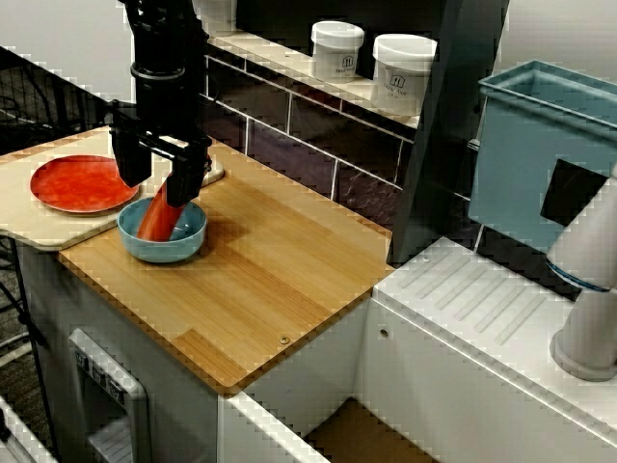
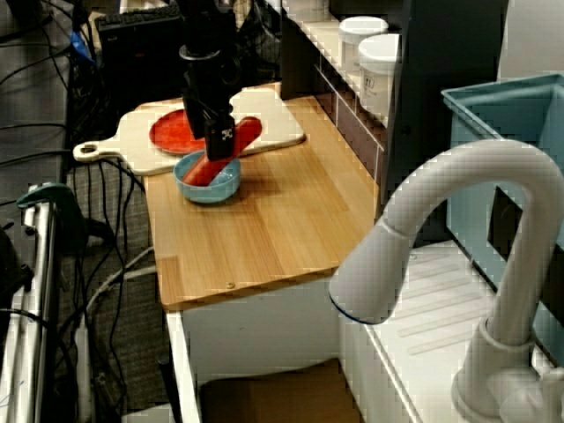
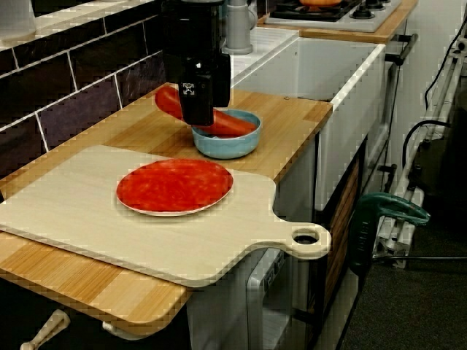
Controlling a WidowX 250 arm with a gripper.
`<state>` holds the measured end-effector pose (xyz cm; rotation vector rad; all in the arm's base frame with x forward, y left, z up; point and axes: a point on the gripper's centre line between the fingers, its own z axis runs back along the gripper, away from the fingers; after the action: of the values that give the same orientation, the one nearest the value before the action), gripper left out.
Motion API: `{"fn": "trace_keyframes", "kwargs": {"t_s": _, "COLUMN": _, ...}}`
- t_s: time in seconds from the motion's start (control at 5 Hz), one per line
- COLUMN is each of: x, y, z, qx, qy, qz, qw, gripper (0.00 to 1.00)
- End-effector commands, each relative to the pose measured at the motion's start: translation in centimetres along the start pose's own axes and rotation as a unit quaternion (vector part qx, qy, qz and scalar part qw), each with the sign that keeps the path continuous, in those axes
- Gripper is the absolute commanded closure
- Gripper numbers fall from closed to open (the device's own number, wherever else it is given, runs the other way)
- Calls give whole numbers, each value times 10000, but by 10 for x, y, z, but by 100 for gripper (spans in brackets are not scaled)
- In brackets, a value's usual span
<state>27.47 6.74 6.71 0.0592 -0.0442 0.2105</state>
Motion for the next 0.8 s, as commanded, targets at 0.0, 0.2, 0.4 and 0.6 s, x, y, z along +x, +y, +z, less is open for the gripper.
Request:
{"fn": "trace_keyframes", "kwargs": {"t_s": 0.0, "x": 0, "y": 0, "z": 0, "qx": 0, "qy": 0, "qz": 0, "qw": 10000, "gripper": 0}}
{"fn": "trace_keyframes", "kwargs": {"t_s": 0.2, "x": -5, "y": 4, "z": 14, "qx": -160, "qy": -61, "qz": -17, "qw": 9999, "gripper": 0}}
{"fn": "trace_keyframes", "kwargs": {"t_s": 0.4, "x": -8, "y": 6, "z": 25, "qx": -284, "qy": -81, "qz": 20, "qw": 9996, "gripper": 0}}
{"fn": "trace_keyframes", "kwargs": {"t_s": 0.6, "x": -7, "y": 11, "z": 28, "qx": -460, "qy": -154, "qz": 77, "qw": 9988, "gripper": 0}}
